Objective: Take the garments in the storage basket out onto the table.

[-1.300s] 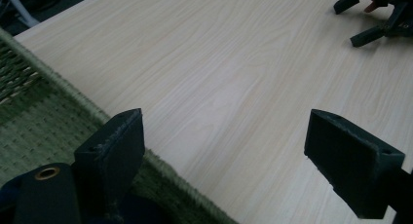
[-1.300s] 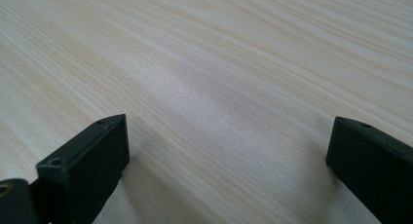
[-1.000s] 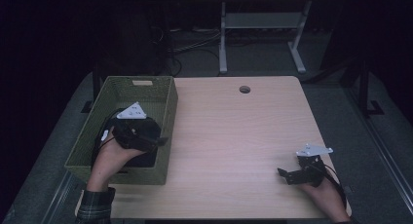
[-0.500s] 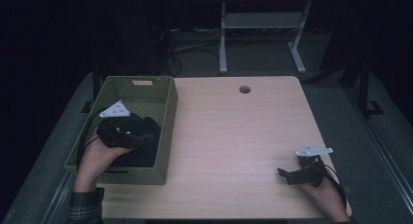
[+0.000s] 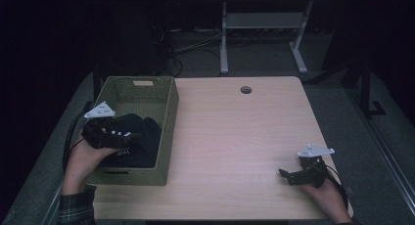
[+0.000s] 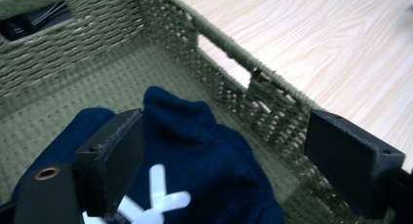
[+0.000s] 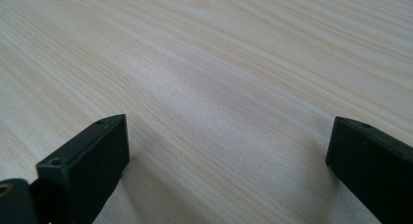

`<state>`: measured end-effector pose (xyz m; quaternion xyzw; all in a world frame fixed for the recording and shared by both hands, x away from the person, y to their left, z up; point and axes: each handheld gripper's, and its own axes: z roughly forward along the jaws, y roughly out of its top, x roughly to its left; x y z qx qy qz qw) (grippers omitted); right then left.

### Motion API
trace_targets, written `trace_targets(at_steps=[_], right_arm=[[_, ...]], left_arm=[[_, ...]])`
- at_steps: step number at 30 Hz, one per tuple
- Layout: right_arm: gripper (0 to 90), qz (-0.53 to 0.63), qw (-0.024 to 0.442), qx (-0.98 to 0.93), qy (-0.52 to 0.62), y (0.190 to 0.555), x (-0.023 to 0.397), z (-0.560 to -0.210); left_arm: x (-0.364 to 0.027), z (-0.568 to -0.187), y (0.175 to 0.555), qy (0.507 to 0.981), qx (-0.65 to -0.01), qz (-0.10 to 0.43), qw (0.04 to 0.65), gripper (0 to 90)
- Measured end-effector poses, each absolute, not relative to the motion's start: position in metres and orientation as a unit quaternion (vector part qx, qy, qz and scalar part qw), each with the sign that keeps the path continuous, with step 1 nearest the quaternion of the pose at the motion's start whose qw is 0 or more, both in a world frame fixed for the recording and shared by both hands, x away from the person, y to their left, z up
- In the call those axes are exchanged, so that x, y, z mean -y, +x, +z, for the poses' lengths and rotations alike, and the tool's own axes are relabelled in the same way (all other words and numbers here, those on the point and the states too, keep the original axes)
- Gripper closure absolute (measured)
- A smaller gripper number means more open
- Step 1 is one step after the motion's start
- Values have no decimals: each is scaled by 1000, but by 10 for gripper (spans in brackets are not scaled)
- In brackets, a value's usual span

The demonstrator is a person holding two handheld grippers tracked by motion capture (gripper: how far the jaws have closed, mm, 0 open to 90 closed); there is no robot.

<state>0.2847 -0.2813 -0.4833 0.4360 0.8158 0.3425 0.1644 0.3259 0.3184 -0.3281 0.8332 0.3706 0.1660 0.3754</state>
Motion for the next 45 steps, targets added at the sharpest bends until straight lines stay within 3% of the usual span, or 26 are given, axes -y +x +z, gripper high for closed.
trace_targets(at_steps=[25,45], right_arm=[[14,342,164,-816,436,285,281,-483],[14,342,164,-816,436,285,281,-483]], left_arm=[[-366,-348,326,821,-434,187,321,141],[-375,-364,331,826,-464,168,272,141]])
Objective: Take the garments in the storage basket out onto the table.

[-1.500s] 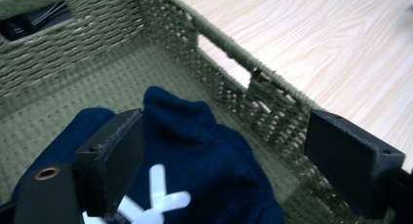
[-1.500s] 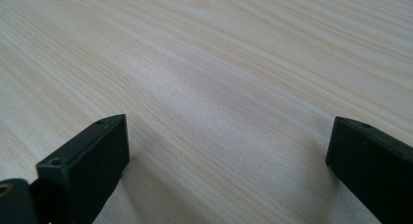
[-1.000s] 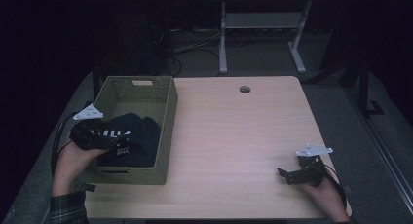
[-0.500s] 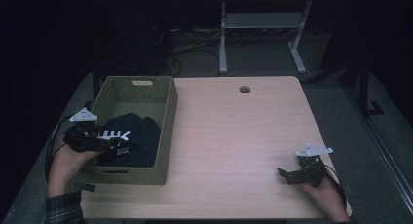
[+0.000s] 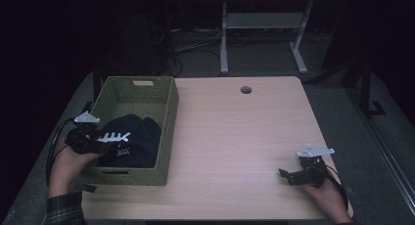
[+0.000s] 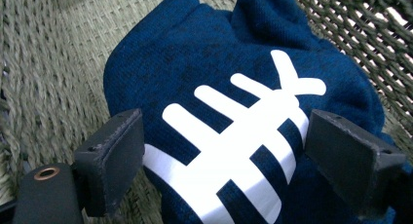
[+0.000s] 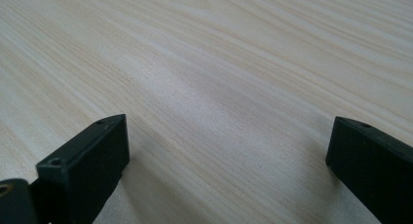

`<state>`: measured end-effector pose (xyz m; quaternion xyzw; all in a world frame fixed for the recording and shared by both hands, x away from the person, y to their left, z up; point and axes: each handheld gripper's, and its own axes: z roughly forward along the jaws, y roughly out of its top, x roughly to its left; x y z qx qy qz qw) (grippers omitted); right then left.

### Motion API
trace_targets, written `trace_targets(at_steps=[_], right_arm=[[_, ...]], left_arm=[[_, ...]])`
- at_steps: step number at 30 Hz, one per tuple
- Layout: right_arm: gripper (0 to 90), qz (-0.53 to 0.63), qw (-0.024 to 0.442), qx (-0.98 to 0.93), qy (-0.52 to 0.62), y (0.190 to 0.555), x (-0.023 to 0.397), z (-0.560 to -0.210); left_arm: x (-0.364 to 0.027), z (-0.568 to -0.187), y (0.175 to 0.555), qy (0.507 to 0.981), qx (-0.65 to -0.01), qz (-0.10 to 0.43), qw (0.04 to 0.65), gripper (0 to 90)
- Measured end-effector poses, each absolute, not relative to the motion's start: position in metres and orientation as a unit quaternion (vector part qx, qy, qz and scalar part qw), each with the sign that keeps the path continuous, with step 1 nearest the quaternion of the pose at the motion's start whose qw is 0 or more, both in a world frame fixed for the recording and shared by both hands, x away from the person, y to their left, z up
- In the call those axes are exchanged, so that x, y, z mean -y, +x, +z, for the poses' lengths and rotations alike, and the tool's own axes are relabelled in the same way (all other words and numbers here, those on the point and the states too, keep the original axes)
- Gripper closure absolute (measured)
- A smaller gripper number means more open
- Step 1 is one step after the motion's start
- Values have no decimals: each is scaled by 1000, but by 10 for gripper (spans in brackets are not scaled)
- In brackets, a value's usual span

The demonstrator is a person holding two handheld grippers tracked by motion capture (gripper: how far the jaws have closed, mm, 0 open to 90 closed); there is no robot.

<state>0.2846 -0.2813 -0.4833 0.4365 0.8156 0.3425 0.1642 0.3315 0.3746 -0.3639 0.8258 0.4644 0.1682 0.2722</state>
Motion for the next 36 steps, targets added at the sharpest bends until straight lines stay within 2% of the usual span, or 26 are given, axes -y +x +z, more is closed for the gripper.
trace_targets(at_steps=[9,10,14,17,18,19,20,21,22,23,28,36], right_arm=[[14,342,164,-816,436,285,281,-483],[14,343,164,-816,436,285,281,-483],[14,343,164,-816,436,285,281,-483],[14,342,164,-816,436,285,281,-483],[14,342,164,-816,436,285,281,-483],[14,342,164,-816,436,285,281,-483],[14,342,164,-816,436,285,281,-483],[14,343,164,-816,436,285,281,-483],[14,342,164,-816,436,285,281,-483],[14,342,164,-816,436,285,281,-483],[14,343,164,-816,436,285,281,-483],[14,343,164,-816,436,285,281,-483]], left_arm=[[-371,-369,335,831,-469,158,253,164],[-370,-369,335,833,-468,158,249,209],[-368,-370,336,839,-463,156,240,282],[-367,-371,335,842,-459,156,236,398],[-367,-371,335,843,-458,156,235,398],[-367,-371,335,844,-456,155,236,479],[-367,-371,336,845,-455,152,237,479],[-367,-371,336,847,-451,148,238,525],[-367,-371,336,850,-448,142,240,616],[-367,-371,336,850,-448,142,240,641],[-369,-369,337,844,-453,128,256,724],[-374,-358,334,822,-467,117,306,753]])
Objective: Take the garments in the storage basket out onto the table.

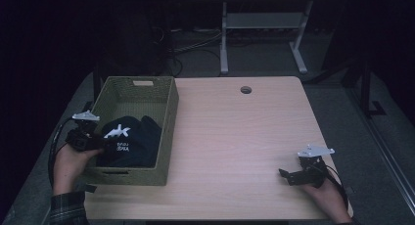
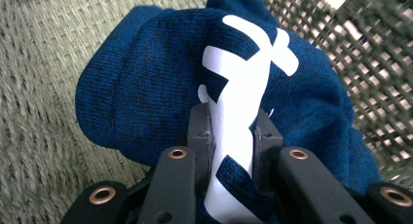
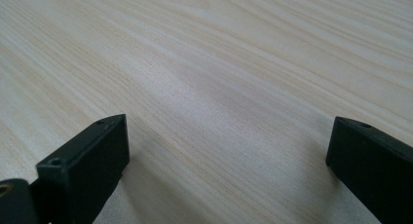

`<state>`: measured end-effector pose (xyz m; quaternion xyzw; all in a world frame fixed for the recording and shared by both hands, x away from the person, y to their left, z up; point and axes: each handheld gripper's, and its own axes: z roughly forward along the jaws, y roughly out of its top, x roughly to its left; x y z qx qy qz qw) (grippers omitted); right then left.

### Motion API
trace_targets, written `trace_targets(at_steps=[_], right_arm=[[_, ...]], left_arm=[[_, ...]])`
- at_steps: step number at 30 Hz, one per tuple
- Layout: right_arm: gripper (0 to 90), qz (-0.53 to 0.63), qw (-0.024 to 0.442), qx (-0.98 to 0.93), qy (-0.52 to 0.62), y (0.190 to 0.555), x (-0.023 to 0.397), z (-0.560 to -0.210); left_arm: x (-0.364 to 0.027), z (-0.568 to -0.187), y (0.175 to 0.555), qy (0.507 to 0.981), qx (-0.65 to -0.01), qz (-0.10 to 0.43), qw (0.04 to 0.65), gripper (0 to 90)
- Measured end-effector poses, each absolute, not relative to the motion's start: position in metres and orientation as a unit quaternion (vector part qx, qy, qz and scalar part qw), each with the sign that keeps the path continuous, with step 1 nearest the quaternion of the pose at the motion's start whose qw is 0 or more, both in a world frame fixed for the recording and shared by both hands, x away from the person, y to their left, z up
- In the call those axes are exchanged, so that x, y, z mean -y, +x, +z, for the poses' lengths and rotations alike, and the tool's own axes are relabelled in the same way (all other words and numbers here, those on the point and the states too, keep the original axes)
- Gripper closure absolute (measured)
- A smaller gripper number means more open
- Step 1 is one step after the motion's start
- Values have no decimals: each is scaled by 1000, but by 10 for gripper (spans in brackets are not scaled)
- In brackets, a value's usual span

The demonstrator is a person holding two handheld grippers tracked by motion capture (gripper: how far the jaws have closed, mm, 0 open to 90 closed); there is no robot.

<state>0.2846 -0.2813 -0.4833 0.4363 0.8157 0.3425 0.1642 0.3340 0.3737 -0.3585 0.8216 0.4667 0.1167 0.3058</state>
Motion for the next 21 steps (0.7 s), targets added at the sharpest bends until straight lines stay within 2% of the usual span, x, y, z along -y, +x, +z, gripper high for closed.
trace_targets(at_steps=[13,21], right_arm=[[14,343,164,-816,436,285,281,-483],[14,343,164,-816,436,285,281,-483]], left_arm=[[-375,-322,325,792,-468,141,366,761],[-370,-302,327,791,-461,149,374,761]])
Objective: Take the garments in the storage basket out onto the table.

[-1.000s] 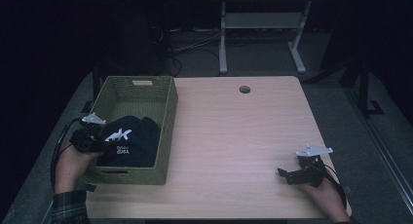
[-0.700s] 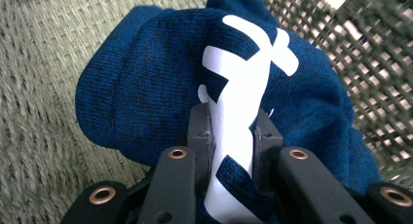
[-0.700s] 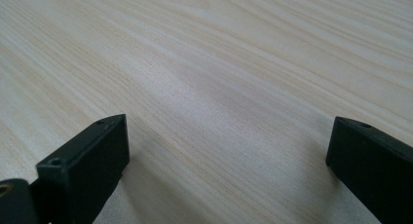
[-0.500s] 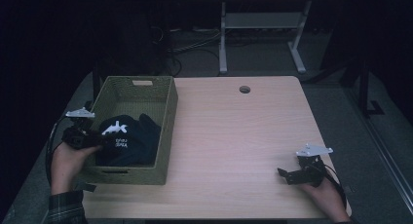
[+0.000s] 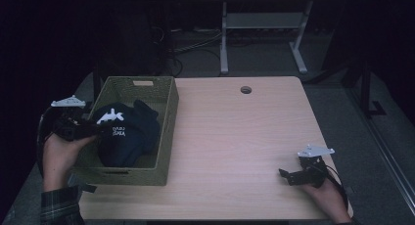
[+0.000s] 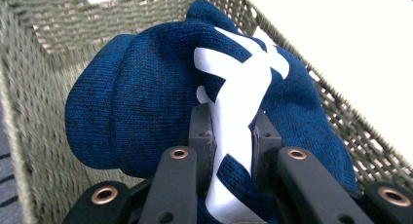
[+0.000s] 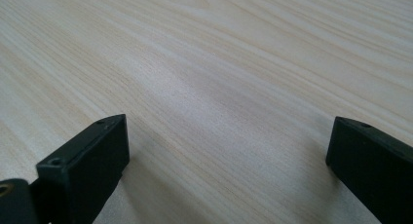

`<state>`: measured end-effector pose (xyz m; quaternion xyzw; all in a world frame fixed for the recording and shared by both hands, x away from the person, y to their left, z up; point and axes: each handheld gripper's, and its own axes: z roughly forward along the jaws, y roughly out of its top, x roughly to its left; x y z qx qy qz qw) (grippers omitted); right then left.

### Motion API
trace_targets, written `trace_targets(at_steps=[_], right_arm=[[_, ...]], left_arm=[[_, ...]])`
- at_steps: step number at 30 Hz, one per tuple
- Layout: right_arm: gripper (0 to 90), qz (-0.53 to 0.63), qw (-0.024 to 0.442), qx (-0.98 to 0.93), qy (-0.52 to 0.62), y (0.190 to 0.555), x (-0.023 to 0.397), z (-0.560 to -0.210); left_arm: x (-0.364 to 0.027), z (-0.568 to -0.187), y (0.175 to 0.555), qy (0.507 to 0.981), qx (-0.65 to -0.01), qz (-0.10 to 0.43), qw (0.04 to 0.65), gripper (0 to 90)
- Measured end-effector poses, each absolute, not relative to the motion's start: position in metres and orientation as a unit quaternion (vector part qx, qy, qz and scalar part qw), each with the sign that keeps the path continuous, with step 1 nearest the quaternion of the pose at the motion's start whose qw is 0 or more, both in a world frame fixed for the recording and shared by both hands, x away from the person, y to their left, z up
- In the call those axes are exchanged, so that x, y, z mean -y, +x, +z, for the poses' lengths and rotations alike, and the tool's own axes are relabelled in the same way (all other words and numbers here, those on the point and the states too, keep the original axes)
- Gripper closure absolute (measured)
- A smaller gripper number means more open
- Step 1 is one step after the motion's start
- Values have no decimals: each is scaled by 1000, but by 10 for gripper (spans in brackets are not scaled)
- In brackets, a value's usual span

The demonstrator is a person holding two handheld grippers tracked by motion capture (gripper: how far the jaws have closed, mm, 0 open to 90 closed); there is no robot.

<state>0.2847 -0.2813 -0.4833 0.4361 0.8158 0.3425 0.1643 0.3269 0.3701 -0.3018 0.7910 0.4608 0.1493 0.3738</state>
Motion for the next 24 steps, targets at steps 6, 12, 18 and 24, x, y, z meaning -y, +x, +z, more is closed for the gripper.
trace_targets(at_steps=[6,12,18,24], right_arm=[[14,343,164,-816,436,285,281,-483],[14,343,164,-816,436,285,281,-483],[14,343,164,-816,436,285,281,-483],[14,342,165,-816,436,285,281,-483]], left_arm=[[-366,-282,328,794,-448,156,379,760],[-361,-268,330,795,-441,162,384,760],[-355,-256,332,798,-430,167,387,760],[-348,-244,334,802,-419,170,390,760]])
